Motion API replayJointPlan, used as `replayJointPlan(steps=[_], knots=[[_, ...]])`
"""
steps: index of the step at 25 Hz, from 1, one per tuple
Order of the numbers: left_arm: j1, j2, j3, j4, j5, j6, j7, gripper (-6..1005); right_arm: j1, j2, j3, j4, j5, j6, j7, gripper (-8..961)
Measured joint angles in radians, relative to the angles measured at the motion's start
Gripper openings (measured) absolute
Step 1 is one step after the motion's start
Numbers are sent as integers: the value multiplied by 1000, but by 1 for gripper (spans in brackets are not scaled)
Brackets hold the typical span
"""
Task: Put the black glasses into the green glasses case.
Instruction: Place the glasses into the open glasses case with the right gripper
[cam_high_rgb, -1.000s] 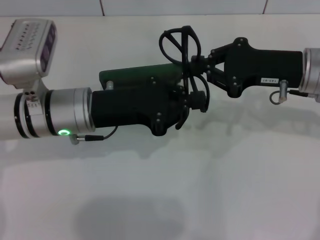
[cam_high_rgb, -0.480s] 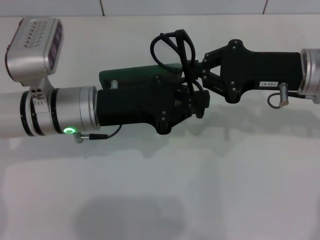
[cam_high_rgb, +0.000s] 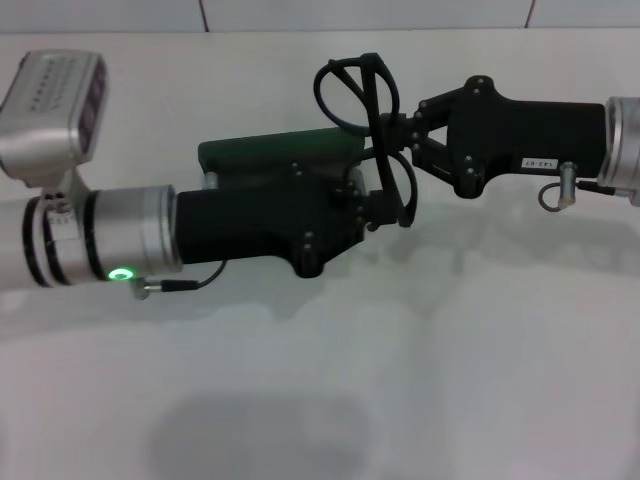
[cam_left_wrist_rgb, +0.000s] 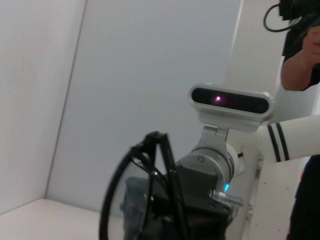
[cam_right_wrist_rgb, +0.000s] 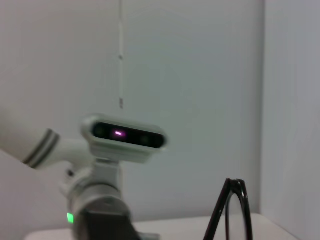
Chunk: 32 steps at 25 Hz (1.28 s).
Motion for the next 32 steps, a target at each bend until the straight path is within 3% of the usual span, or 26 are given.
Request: replayJointPlan(steps=[5, 8, 13, 21, 32], knots=[[77, 36, 1, 8, 1, -5, 4, -1, 8, 2, -18, 0, -2, 84, -53, 75], [138, 52, 0, 32, 5, -34, 6, -1, 35, 4, -85, 0, -2, 162, -96, 75], [215, 56, -2, 83, 18, -100, 7, -1, 87, 7, -245, 0, 30, 315, -145, 76], [281, 67, -9, 95, 47, -147, 7, 0, 170, 7, -612, -25, 204, 597, -227, 78], [286, 67, -3, 96, 47, -142, 7, -1, 177, 6, -700, -42, 232, 710, -229, 80]])
